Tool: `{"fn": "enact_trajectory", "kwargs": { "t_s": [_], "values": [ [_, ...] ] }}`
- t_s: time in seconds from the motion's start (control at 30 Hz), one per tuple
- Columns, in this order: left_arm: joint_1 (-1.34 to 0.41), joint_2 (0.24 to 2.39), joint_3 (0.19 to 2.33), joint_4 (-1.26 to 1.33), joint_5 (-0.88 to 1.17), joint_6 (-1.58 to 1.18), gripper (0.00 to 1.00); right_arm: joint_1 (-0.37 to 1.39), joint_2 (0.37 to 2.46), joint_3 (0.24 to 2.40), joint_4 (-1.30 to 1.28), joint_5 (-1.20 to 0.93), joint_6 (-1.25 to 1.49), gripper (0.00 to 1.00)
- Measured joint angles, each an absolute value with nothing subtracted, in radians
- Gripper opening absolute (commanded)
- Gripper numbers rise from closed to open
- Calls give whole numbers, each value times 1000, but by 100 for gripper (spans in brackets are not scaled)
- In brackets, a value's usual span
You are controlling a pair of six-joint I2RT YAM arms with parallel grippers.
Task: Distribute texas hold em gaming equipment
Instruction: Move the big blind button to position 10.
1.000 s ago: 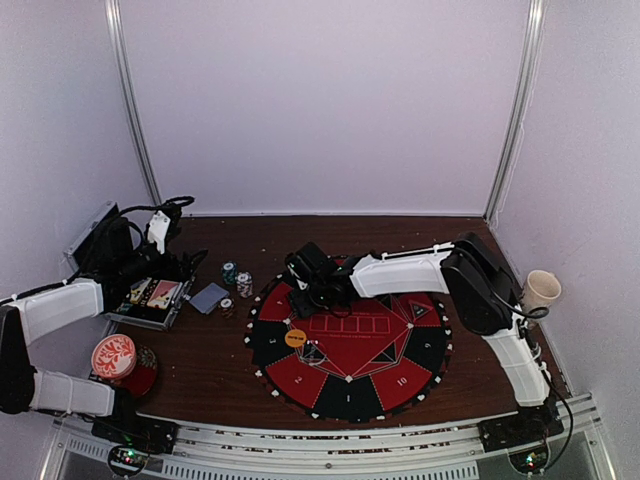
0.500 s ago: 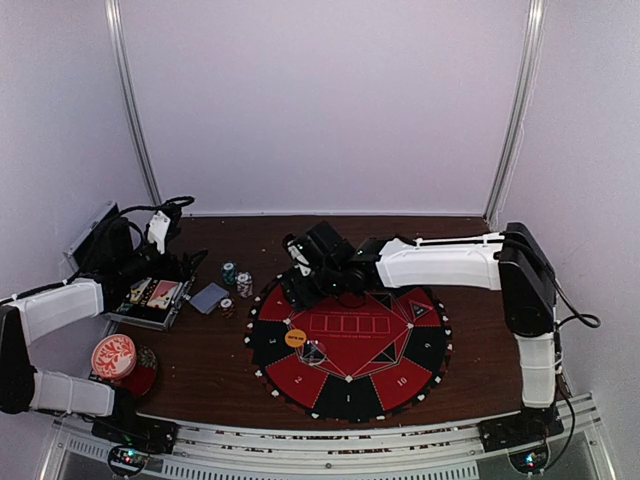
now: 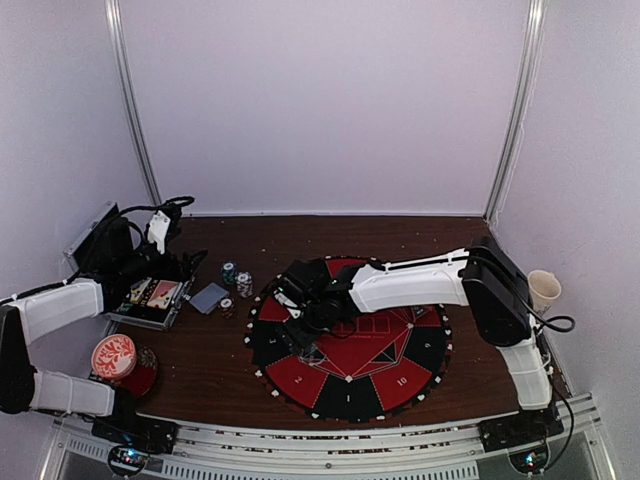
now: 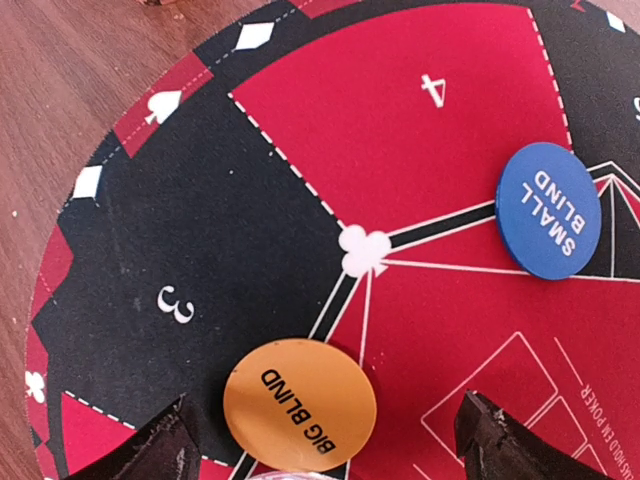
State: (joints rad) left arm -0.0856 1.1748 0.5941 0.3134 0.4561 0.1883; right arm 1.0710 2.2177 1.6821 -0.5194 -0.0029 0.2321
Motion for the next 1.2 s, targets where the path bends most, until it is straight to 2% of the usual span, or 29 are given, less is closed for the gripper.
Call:
{"fn": "enact_trajectory", "kwargs": {
  "t_s": [0.43,1.2],
  "values": [
    [-86,1175,594,313,456,188,98,1071,2252,1717,-533,-46,229,81],
    [-86,1176,594,313,456,188,98,1096,2266,1734,-538,7,216,56]
  ]
}}
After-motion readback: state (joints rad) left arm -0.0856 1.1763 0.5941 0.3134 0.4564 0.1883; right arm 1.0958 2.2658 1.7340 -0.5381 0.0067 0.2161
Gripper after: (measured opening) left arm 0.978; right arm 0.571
